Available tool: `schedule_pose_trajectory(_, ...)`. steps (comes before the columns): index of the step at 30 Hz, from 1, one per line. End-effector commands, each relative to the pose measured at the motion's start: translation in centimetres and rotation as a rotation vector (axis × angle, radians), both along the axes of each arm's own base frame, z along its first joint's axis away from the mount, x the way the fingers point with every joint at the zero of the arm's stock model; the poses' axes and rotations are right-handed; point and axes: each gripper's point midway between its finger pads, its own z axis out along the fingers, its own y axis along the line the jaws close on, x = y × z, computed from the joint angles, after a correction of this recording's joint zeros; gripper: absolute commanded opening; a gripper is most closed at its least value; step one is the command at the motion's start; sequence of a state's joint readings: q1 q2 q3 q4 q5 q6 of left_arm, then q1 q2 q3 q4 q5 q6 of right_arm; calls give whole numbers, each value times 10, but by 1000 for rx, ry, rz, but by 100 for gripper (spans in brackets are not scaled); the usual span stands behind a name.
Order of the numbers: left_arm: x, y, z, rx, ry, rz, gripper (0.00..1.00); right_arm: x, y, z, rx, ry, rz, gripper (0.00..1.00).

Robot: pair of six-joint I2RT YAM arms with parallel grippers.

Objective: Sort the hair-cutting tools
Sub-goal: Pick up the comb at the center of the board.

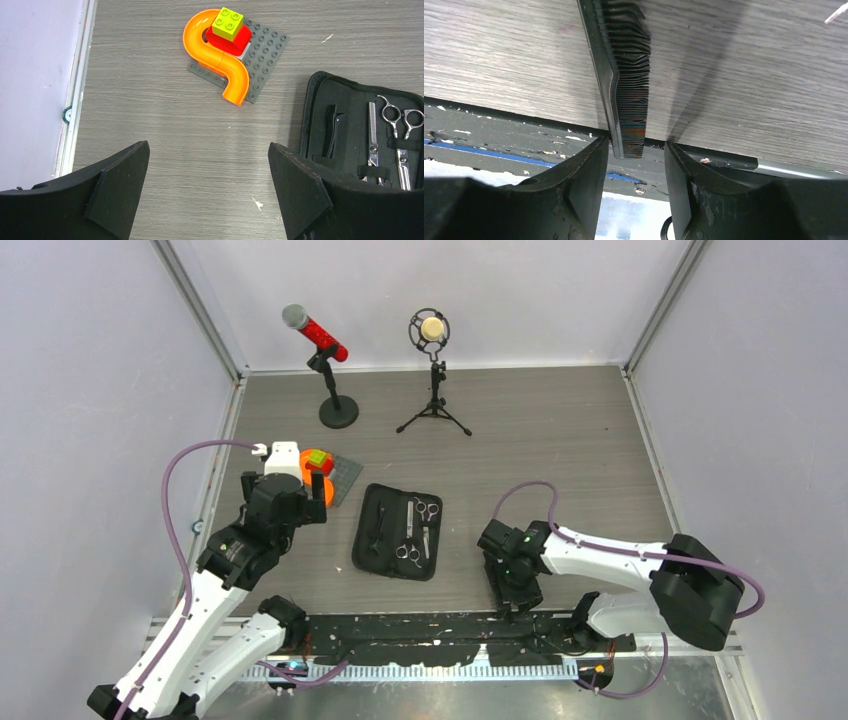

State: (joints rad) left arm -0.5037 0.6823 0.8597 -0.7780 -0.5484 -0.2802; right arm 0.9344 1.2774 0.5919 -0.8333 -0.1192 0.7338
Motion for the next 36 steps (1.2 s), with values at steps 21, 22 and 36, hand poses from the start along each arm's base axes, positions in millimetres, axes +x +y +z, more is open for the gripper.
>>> schedule_pose_trajectory(21,7,-3,5,-15,-35,-2,92,0,4,-17,7,-51,-79,50)
schedule_pose_trajectory(22,7,-3,6,-15,-37,-1,92,-3,1,-20,-5,-46,-71,50)
schedule_pose_trajectory(36,7,-2,6,-17,-42,0,92,9,13,3,5,-129,34,12)
